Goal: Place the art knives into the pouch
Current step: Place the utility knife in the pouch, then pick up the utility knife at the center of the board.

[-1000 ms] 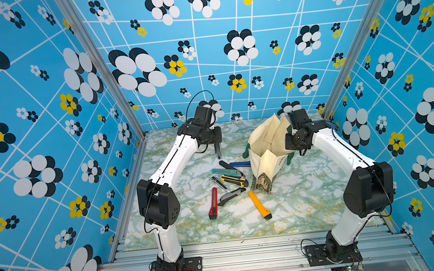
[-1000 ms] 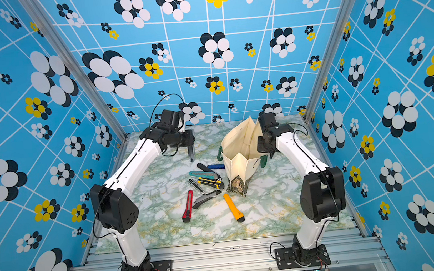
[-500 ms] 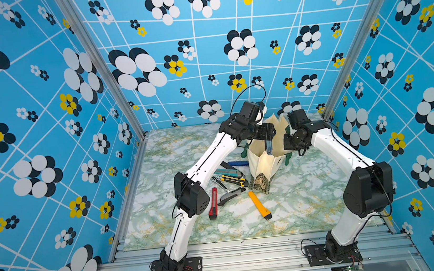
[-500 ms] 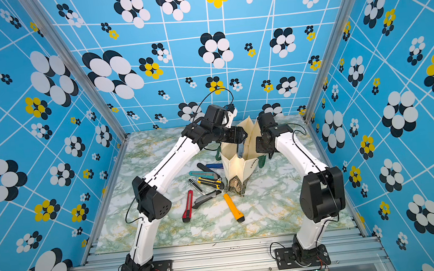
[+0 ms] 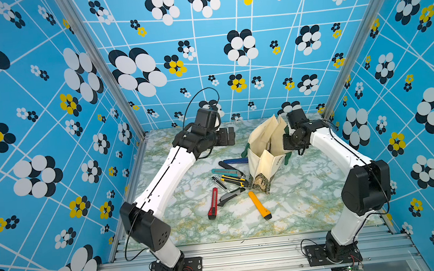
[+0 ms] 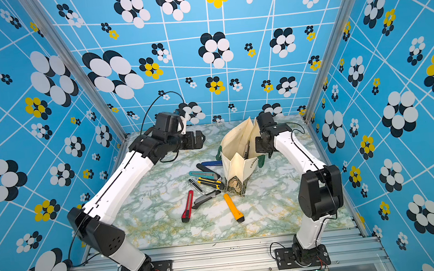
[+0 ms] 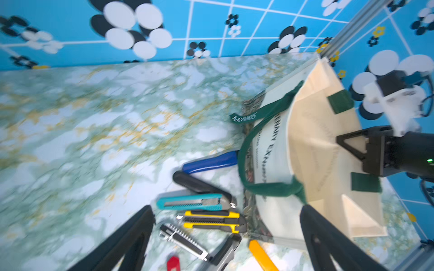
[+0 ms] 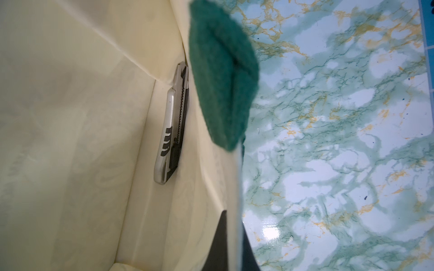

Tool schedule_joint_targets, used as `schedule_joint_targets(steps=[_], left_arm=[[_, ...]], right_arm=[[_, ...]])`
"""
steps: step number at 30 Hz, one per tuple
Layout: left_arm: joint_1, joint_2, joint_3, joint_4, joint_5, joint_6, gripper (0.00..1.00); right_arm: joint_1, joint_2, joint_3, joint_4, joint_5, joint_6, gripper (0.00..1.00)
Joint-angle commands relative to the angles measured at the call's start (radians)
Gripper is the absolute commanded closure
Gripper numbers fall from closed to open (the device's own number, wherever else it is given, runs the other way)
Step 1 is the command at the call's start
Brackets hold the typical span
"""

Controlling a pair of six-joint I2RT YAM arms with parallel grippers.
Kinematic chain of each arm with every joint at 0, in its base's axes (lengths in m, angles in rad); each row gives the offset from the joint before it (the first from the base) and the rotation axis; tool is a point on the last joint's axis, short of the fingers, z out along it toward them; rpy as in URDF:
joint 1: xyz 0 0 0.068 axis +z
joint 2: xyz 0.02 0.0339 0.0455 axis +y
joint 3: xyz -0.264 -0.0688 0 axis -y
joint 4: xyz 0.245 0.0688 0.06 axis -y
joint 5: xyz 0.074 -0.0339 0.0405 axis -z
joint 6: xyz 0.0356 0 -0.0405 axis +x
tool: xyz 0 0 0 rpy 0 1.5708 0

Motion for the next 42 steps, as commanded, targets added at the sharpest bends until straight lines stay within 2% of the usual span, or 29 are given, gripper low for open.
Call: schedule_joint_targets(steps=[1, 5, 8, 16, 22, 30, 38, 42], left_arm=[[-0.014, -0.072, -0.234, -0.078, -0.066, -0.073, 0.02], [-0.034, -0.178, -0.503, -0.074, -0.072, -0.202, 0.05], [-0.057, -0.226, -0.638, -0.059, -0.072, -0.288, 0.08], [-0.151, -0.241, -0.816, -0.028, -0.072, -0.4, 0.11], [-0.181, -0.185, -0.862, 0.024, -0.078, -0.422, 0.12], [-0.179, -0.016, -0.824, 0.095, -0.095, -0.363, 0.18], [-0.106, 0.117, -0.794, 0.182, -0.107, -0.367, 0.37], [-0.1, 0.154, -0.762, 0.168, -0.127, -0.347, 0.48]], right_arm=[[0.011, 0.04, 0.06, -0.011, 0.007, -0.017, 1.0], [0.011, 0.069, 0.09, -0.022, 0.006, -0.023, 1.0], [0.01, 0.083, 0.104, -0.028, 0.008, -0.033, 1.0], [0.01, 0.109, 0.115, -0.04, 0.003, -0.04, 1.0], [0.01, 0.12, 0.123, -0.051, 0.005, -0.046, 1.0], [0.01, 0.122, 0.133, -0.062, 0.017, -0.051, 1.0], [0.01, 0.119, 0.114, -0.052, 0.02, -0.031, 1.0], [0.01, 0.115, 0.112, -0.052, 0.032, -0.032, 1.0]])
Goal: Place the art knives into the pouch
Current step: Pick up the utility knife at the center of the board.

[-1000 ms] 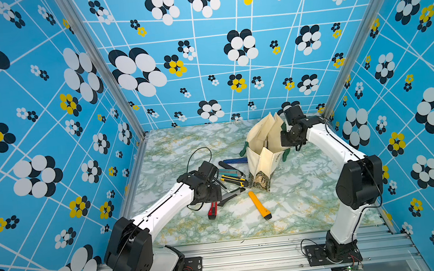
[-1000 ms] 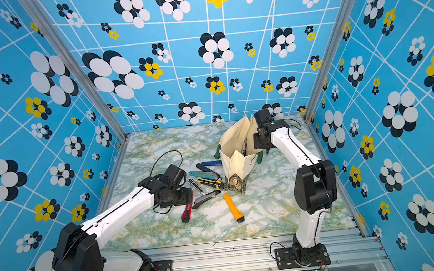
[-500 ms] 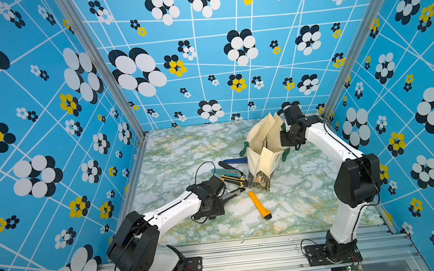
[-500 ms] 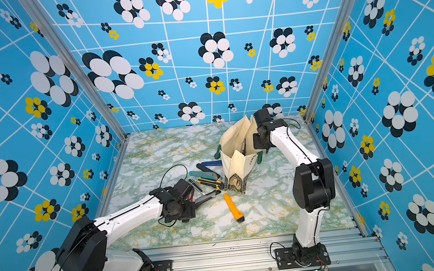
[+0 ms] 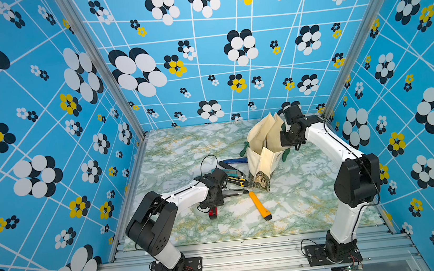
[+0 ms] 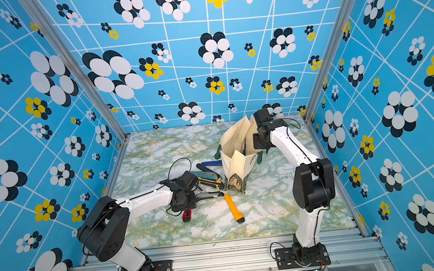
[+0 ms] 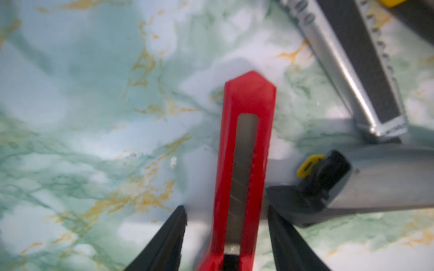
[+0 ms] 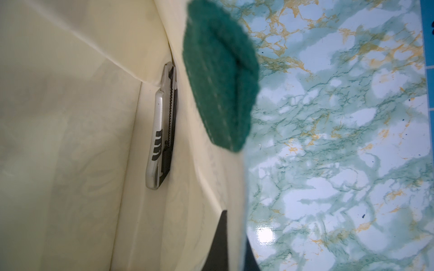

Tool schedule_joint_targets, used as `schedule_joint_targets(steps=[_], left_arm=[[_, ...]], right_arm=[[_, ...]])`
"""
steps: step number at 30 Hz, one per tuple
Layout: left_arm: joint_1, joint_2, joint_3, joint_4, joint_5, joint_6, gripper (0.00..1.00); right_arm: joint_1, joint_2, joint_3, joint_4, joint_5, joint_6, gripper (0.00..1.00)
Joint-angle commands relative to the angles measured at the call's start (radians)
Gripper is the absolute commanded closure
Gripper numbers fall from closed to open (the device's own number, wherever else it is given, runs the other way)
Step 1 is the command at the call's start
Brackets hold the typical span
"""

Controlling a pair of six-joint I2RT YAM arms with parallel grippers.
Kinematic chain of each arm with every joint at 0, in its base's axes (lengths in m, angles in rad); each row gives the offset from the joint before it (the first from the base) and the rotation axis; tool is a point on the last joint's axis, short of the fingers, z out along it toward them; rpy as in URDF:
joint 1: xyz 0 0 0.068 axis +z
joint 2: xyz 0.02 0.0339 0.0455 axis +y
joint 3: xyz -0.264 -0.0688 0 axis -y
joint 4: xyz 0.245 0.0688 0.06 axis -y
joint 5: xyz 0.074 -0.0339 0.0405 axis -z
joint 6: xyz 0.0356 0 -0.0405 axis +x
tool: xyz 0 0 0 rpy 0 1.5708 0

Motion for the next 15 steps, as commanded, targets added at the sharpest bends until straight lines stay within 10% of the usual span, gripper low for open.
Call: schedule_joint_targets(steps=[1, 15], left_arm=[[0.011, 0.084, -0.027, 0.012, -0.006, 0.02, 0.5], [0.033, 0.036, 0.035, -0.045, -0.032, 0.047, 0.73]], right_arm=[[0.01, 0.02, 0.004, -0.022, 0.026, 0.002, 1.0], [0.01, 0.066, 0.058, -0.023, 0.014, -0.002, 1.0]])
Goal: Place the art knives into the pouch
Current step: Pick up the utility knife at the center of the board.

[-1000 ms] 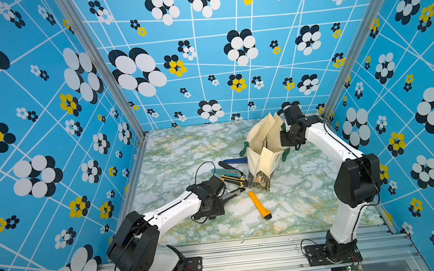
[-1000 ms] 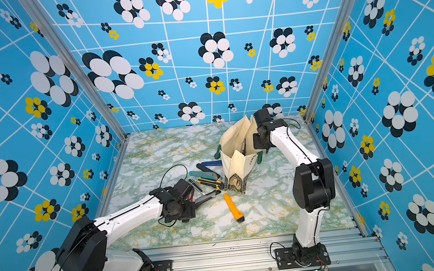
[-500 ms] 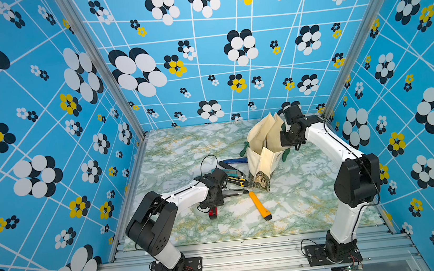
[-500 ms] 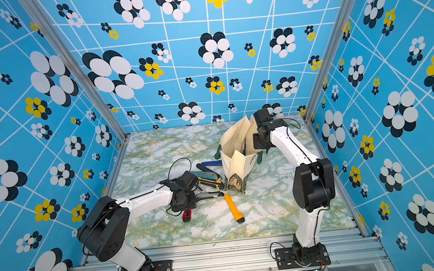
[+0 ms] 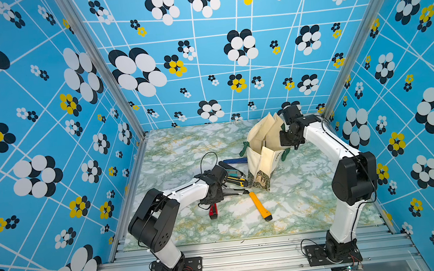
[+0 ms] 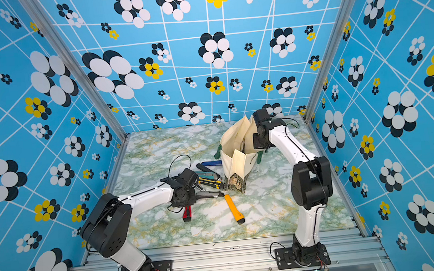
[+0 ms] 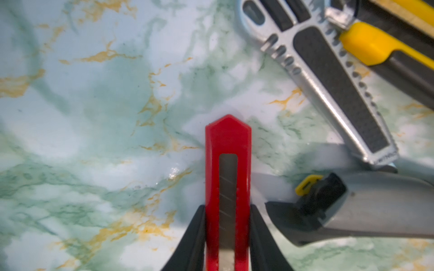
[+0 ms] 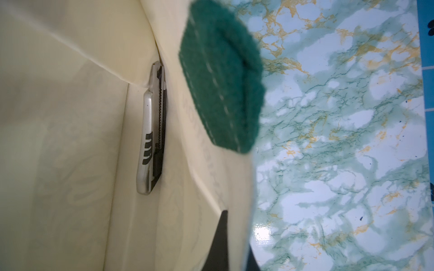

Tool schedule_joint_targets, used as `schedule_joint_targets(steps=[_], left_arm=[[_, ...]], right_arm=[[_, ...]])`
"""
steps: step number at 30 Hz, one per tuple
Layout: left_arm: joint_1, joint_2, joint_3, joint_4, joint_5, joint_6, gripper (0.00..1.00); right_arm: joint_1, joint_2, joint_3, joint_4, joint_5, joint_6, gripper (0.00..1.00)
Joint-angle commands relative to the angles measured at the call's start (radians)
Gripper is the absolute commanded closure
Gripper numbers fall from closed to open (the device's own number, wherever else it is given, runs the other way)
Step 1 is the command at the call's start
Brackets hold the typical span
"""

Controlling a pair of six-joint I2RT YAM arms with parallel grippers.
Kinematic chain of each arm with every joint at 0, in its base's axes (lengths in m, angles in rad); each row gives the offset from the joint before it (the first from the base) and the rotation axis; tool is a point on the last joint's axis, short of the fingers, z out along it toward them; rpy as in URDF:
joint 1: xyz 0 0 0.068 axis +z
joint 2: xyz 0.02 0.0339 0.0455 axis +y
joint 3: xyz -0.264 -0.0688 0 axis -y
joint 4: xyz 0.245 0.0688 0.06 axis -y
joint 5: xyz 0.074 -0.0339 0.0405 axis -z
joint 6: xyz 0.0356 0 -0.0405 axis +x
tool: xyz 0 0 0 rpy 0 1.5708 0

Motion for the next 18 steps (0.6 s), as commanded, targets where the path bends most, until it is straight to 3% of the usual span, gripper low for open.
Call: schedule_joint_targets(steps=[1, 9, 14, 18], left_arm=[[0.021, 0.006, 0.034, -0.086, -0.011, 0.032, 0.74], [0.068, -0.095, 0.336, -0.205, -0.032, 0.141, 0.75], [0.035, 0.02, 0.671, -0.154, 0.047, 0.194, 0.75], [-0.001, 0.155, 0.976, -0.097, 0.177, 0.218, 0.75]], right_arm=[[0.011, 0.029, 0.03, -0.019, -0.006, -0.002, 1.0], [0.01, 0.032, 0.026, -0.011, -0.018, -0.001, 1.0], [0.01, 0.027, 0.023, 0.002, -0.042, 0.012, 1.0], [0.011, 0.009, 0.011, 0.013, -0.058, 0.024, 1.0]])
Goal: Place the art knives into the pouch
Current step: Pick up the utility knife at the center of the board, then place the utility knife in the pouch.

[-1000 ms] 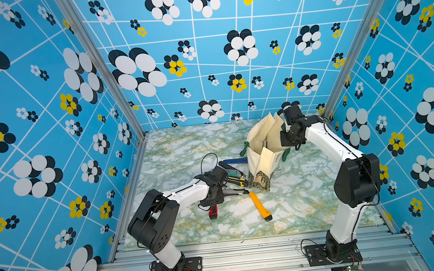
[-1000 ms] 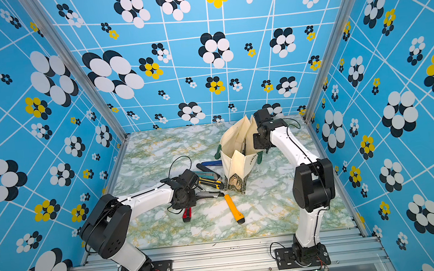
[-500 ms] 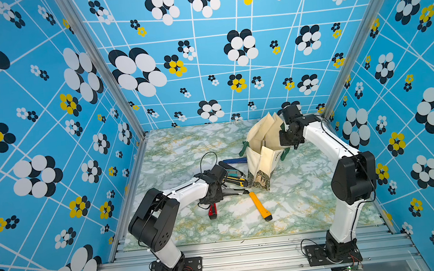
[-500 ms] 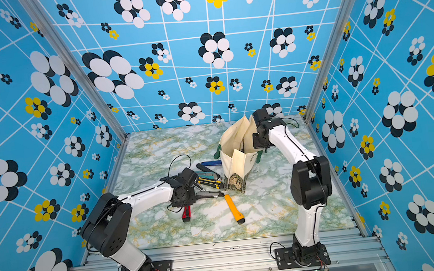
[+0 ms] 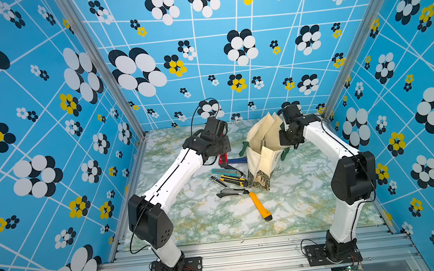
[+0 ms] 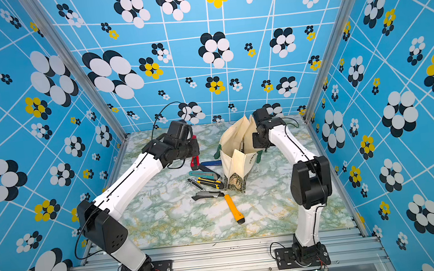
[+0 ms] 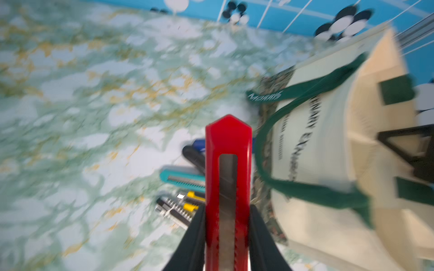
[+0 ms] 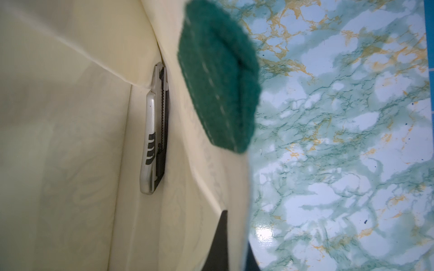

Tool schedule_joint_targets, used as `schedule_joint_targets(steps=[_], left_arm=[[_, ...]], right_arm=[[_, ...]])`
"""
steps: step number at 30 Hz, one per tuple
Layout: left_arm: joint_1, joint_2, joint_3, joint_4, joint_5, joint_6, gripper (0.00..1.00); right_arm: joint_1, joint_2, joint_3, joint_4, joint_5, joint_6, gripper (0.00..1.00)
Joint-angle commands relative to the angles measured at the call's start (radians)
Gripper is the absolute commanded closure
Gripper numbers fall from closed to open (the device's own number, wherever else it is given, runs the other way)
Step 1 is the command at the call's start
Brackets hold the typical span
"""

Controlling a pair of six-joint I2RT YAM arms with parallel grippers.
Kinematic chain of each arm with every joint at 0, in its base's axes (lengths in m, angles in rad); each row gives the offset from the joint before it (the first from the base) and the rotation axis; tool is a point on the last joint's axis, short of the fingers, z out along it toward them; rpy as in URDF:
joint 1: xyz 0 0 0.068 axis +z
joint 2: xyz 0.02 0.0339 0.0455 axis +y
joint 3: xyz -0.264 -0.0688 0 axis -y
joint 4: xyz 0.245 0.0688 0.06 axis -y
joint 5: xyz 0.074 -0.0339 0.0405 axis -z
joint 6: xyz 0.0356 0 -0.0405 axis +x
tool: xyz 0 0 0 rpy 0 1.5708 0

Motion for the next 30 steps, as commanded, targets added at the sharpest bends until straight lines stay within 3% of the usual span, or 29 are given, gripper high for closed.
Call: schedule_joint_targets(steps=[1, 5, 11, 15, 30], left_arm=[[-0.033, 0.106, 0.193, 0.058, 0.147, 0.046, 0.75], [-0.081, 0.219, 0.391, 0.102, 0.236, 0.07, 0.75], [-0.115, 0.346, 0.496, 0.113, 0.326, 0.052, 0.74], [-0.127, 0.411, 0.569, 0.054, 0.324, 0.079, 0.71], [-0.114, 0.565, 0.613, -0.045, 0.247, 0.126, 0.69]], right_arm=[[0.01, -0.004, -0.008, 0.021, -0.041, 0.023, 1.0], [0.011, -0.036, -0.041, 0.049, -0.051, 0.04, 1.0], [0.011, -0.06, -0.045, 0.056, -0.053, 0.051, 1.0], [0.011, -0.079, -0.061, 0.054, -0.039, 0.046, 1.0], [0.011, -0.099, -0.091, 0.052, -0.027, 0.042, 1.0]])
